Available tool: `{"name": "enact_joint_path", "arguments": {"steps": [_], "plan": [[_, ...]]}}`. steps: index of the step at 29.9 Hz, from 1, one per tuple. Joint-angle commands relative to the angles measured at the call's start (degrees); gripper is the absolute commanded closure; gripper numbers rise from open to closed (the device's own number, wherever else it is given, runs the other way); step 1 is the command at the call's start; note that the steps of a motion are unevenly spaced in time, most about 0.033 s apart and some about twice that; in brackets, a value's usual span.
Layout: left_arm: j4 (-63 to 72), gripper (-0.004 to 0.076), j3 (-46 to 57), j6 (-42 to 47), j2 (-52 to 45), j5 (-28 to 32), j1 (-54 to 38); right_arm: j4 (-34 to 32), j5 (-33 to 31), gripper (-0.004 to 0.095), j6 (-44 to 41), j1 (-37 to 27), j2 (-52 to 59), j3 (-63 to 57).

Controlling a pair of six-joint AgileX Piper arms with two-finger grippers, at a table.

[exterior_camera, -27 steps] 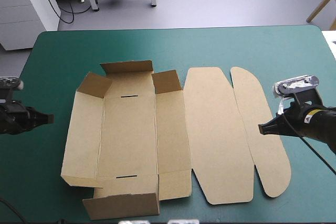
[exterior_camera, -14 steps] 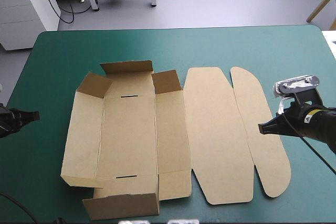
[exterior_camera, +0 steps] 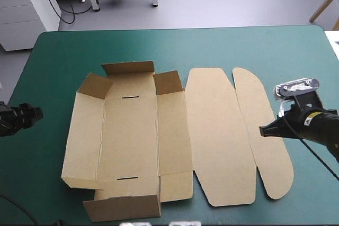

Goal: Fold the box

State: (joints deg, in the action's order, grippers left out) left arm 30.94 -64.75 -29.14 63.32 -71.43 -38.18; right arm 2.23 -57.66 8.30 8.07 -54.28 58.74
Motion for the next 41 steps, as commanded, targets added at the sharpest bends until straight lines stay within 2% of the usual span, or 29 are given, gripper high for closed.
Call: {"name": "enact_joint_path", "arguments": {"steps": [1,3,15,23,41], "plan": [[2.8,0.0113,-0.6,0.4,-0.8,-2.0,0.0,0.3,3.5,0.0927,0.9,-0.1,0.3,-1.2],[2.9,0.0094,0.6,0.3,-0.8,-1.9,0.0,0.3,3.6,0.0927,0.9,-0.1,0.3,-2.4],[2.7,0.0094,13.1,-5.5,1.2,-1.7,0.0,0.3,6.7,0.0927,0.6,-0.1,0.3,-4.0],[6.9,0.0094,17.2,-9.0,5.9,1.7,0.4,0.3,7.8,0.0927,0.6,-0.1,0.3,-4.0],[5.7,0.0094,17.2,-9.9,20.0,4.4,19.0,0.6,7.9,0.0927,0.6,-0.1,0.3,-4.0]]}}
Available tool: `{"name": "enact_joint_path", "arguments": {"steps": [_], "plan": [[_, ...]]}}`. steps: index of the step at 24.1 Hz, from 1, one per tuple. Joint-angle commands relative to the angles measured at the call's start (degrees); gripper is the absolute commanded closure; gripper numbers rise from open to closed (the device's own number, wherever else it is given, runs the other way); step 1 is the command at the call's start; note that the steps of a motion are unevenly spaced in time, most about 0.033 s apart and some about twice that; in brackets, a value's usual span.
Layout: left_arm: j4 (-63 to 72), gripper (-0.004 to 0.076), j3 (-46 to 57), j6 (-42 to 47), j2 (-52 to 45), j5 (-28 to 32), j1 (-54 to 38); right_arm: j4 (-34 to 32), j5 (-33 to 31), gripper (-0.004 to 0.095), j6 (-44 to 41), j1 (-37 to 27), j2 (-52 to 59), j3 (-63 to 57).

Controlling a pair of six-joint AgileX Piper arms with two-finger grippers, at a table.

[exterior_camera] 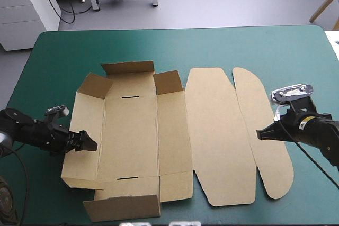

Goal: Fold the box

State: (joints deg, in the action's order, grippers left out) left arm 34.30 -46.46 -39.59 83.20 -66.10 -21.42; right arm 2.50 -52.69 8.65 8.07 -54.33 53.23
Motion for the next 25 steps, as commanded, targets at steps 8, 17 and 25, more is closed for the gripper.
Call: {"name": "enact_joint_path", "arguments": {"steps": [8,17,25], "plan": [[2.3,0.0110,-1.1,0.9,1.9,1.3,4.5,0.7,2.9,0.0927,0.3,-0.1,0.4,1.5],[3.8,0.0721,-1.1,3.4,1.9,2.2,4.5,0.6,3.5,0.0927,0.4,-0.1,0.4,1.5],[3.7,0.0734,-2.3,2.0,1.6,0.8,4.9,0.5,5.8,0.0927,0.3,-0.1,0.4,3.3]]}}
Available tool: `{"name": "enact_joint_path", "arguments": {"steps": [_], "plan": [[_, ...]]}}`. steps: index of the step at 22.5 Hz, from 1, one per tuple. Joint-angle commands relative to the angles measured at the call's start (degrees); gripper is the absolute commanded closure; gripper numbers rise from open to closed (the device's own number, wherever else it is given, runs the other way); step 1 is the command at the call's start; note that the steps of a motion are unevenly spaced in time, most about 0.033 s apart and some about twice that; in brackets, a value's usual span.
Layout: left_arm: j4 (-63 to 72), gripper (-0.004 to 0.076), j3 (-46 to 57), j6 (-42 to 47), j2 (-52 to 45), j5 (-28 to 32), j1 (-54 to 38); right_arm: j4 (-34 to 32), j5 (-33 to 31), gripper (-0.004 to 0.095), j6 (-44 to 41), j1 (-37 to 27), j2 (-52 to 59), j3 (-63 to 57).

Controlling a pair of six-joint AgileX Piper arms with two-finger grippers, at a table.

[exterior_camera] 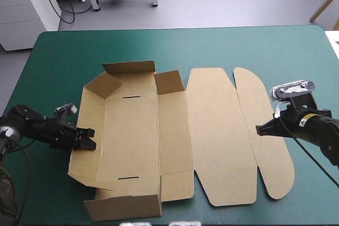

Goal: Fold the box

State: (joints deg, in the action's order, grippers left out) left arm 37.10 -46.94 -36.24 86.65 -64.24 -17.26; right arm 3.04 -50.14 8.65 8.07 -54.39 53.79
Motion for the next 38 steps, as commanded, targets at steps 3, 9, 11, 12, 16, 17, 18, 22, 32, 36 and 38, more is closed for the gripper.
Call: {"name": "enact_joint_path", "arguments": {"steps": [3,9,11,12,16,17,18,22,32,36,38], "plan": [[-1.5,0.0734,-7.0,-2.5,-1.9,-2.5,1.9,0.0,3.3,0.0927,0.3,-0.1,0.4,5.2],[-12.2,0.0734,-20.7,-1.2,-1.8,-0.8,12.0,0.0,2.2,0.0927,0.3,-0.1,0.4,10.3],[-15.7,0.0734,-25.5,-1.2,-1.5,2.1,16.6,0.0,1.4,0.0927,0.3,-0.1,0.4,11.5],[-17.3,0.0734,-27.5,-1.2,-1.2,3.3,17.9,0.0,1.0,0.0927,0.3,-0.1,0.4,12.0],[-24.3,0.0734,-35.1,-1.2,0.9,6.0,24.7,0.0,0.5,0.0927,0.3,-0.1,0.9,13.1],[-25.9,0.0734,-36.5,-1.2,1.3,6.6,26.4,0.0,0.5,0.0927,0.4,-0.1,1.2,13.2],[-28.3,0.0734,-37.7,-1.2,2.0,7.5,27.9,0.0,0.5,0.0927,0.4,-0.1,1.4,13.3],[-41.4,0.0734,-42.3,-1.2,4.1,13.4,36.8,-1.2,1.3,0.0927,0.4,-0.1,3.1,13.6],[-61.7,0.0734,-42.6,-1.2,5.6,23.9,53.7,-2.6,0.1,0.0927,-0.8,-0.1,5.5,13.9],[-72.8,0.0734,-42.6,2.6,4.5,24.0,59.0,-2.6,0.1,0.0927,-0.8,-0.1,5.5,13.9],[-78.6,0.0734,-42.3,7.6,3.5,24.0,61.4,-3.0,0.1,0.0927,-0.8,-0.1,5.5,13.9]]}}
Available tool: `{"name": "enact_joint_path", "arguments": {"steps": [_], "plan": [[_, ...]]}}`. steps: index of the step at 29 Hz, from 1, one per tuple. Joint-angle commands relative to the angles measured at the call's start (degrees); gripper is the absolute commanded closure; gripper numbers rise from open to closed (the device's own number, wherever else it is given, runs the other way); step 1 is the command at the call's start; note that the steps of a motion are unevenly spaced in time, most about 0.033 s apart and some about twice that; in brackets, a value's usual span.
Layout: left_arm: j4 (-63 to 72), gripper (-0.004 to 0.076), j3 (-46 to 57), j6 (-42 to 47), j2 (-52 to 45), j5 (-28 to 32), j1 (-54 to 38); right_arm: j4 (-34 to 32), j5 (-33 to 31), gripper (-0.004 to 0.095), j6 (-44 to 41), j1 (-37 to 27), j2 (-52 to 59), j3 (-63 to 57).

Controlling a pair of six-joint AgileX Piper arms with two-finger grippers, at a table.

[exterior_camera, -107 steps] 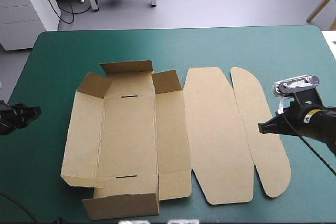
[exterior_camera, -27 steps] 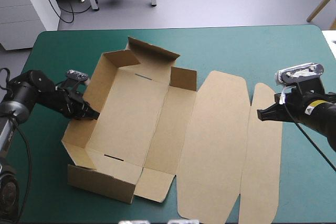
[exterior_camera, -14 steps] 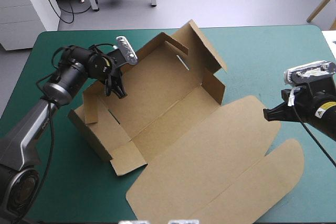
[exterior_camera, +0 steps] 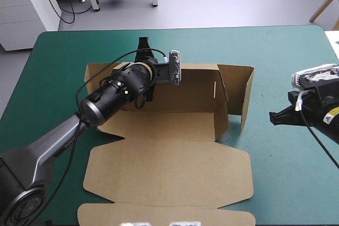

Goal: Fold the box

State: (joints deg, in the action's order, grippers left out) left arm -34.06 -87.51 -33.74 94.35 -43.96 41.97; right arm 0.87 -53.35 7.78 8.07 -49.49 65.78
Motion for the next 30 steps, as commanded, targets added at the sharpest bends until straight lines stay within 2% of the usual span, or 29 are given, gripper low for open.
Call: {"name": "enact_joint_path", "arguments": {"steps": [1,8,14,17,25,30], "plan": [[-10.5,0.0734,-0.7,7.4,-5.0,3.8,3.8,-0.9,3.3,0.0927,0.1,-0.1,0.6,1.9],[-21.1,0.0734,7.7,17.1,-8.0,4.5,7.2,-0.9,3.3,0.0927,0.1,-0.1,0.6,1.9],[-37.7,0.0734,18.6,36.8,-11.0,5.2,9.5,-0.9,3.5,0.0927,-0.4,-0.1,0.6,1.9],[-42.3,0.0734,23.0,43.5,-12.0,4.4,11.1,-0.5,3.5,0.0927,-0.4,-0.1,0.6,1.9],[-52.2,0.0734,32.4,56.6,-12.2,2.3,12.8,-0.2,3.7,0.0927,-0.4,-0.1,0.6,1.9],[-54.3,0.0734,34.4,59.5,-12.2,2.2,12.8,0.3,3.2,0.0891,-0.2,-0.1,0.5,4.6]]}}
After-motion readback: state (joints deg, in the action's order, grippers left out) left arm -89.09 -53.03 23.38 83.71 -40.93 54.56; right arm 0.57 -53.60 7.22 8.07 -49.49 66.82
